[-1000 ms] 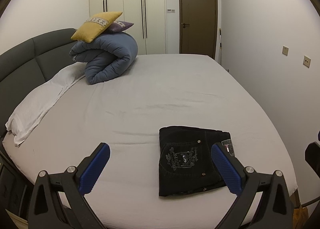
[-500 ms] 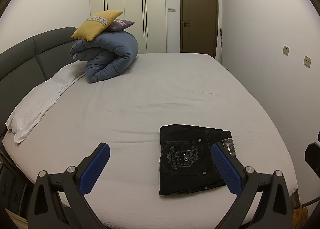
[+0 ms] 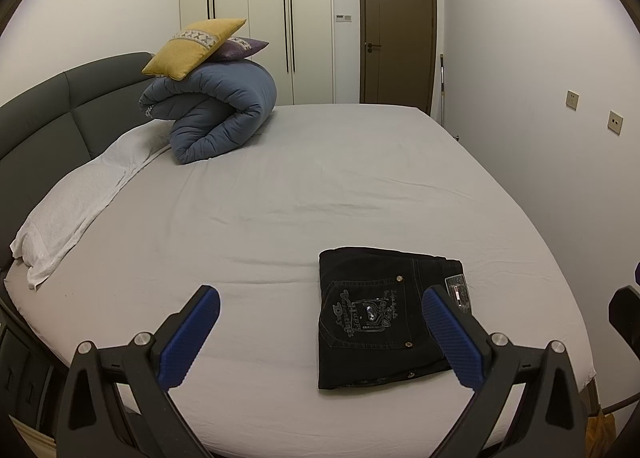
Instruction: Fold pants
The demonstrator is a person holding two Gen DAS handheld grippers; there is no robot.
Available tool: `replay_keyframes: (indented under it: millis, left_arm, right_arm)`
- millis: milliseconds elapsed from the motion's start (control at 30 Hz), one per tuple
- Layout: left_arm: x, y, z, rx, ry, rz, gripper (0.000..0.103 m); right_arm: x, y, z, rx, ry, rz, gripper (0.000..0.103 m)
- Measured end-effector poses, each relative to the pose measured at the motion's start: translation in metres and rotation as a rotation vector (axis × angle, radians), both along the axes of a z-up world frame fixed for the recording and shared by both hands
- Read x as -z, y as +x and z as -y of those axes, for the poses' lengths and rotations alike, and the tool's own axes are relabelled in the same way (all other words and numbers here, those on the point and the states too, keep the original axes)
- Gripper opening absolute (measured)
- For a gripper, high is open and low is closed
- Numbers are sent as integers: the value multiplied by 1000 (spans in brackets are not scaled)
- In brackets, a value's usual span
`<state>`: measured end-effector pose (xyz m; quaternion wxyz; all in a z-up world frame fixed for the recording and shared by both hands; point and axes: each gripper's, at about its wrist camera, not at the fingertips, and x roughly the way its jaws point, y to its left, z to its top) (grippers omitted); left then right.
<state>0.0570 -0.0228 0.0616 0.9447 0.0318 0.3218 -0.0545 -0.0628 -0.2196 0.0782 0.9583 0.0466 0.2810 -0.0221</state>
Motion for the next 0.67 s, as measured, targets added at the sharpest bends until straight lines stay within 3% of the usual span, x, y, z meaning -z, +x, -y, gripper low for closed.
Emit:
replay_keyframes:
  millis: [667]
  left_arm:
    - [11,2,-3,6,6,-14,103]
  right_arm:
    - [11,0,-4,-3,6,-18,101]
